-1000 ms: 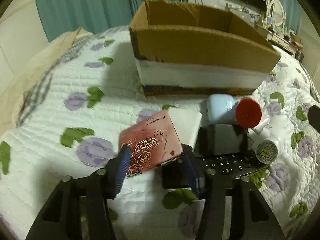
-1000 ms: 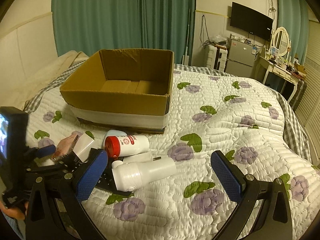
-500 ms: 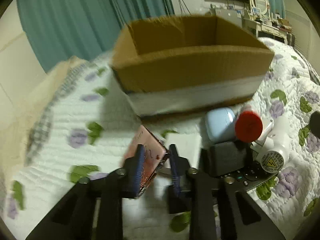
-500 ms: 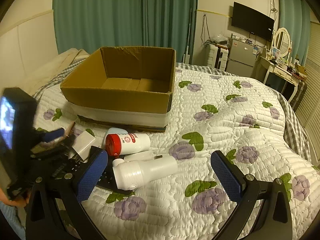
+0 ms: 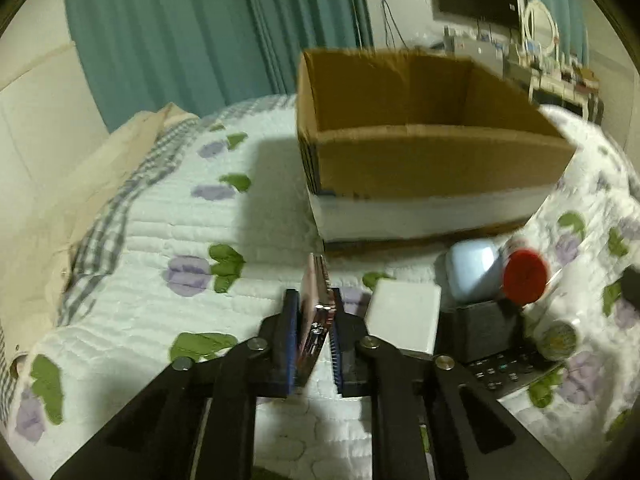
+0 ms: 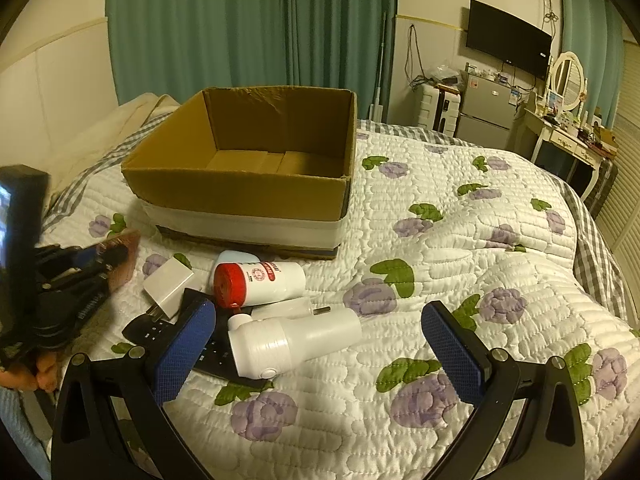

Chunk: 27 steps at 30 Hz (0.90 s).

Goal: Organize rigid objects
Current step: 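Grasp the red patterned card with the left gripper and lift it, then grasp the red-capped white bottle with the right gripper while the left holds the card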

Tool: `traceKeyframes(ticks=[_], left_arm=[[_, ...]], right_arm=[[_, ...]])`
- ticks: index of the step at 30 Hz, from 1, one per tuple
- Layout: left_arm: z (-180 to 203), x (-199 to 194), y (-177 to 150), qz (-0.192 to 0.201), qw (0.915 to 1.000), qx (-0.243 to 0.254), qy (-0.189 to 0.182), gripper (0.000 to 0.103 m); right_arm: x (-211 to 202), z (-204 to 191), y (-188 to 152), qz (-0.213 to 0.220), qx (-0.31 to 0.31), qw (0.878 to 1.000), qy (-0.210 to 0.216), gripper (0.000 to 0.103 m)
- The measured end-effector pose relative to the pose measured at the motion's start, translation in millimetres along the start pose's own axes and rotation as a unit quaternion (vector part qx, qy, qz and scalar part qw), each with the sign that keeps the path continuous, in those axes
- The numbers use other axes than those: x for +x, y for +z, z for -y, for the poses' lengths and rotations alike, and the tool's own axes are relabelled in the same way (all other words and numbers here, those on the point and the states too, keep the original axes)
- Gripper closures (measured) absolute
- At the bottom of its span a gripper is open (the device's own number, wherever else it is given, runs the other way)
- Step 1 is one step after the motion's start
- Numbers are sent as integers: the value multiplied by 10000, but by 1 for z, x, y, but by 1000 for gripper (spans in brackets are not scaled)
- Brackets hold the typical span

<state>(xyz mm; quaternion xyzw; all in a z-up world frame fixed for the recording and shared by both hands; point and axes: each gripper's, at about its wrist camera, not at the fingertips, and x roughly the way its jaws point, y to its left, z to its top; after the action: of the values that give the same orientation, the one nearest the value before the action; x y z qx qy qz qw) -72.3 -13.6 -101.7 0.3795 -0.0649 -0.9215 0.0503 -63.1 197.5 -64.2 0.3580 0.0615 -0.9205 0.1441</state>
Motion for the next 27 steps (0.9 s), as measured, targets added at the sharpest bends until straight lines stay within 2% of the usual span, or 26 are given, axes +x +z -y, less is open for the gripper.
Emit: traceKeyframes(ticks=[2, 3, 6, 9, 11, 16, 19, 20, 22, 27], left_arm=[[-6, -15, 5, 149, 9986, -286, -413, 93], [-5, -22, 9, 228, 9979, -335, -502, 93], [0, -30, 14, 358, 9982, -227, -433, 93], [-3, -27, 11, 280, 9972, -350, -598, 93], [-5, -25, 10, 248, 9974, -388, -552, 93], [-7, -24, 6, 204, 9970, -466, -583, 93], [-6, -21, 4, 165, 9972, -452, -564, 93], [-6, -21, 4, 153, 9972, -459, -576, 93], [-6, -21, 4, 143, 9972, -452, -584, 93], [-4, -28, 5, 209, 9970, -449, -602, 93]], right_arm=[[3, -4, 2, -2, -60, 10000, 28, 0], [6, -8, 3, -27, -104, 9999, 44, 0], [22, -23, 4, -166, -285, 9994, 108, 0], [44, -37, 3, -383, -424, 9983, 81, 2], [56, -45, 2, -441, -460, 9979, 106, 10], [80, -62, 1, -558, -686, 9961, -47, 20], [86, -67, 1, -486, -737, 9960, -145, 22], [86, -67, 2, -446, -728, 9962, -182, 36], [85, -65, 2, -365, -693, 9967, -226, 52], [60, -48, 3, -65, -505, 9985, -182, 64]])
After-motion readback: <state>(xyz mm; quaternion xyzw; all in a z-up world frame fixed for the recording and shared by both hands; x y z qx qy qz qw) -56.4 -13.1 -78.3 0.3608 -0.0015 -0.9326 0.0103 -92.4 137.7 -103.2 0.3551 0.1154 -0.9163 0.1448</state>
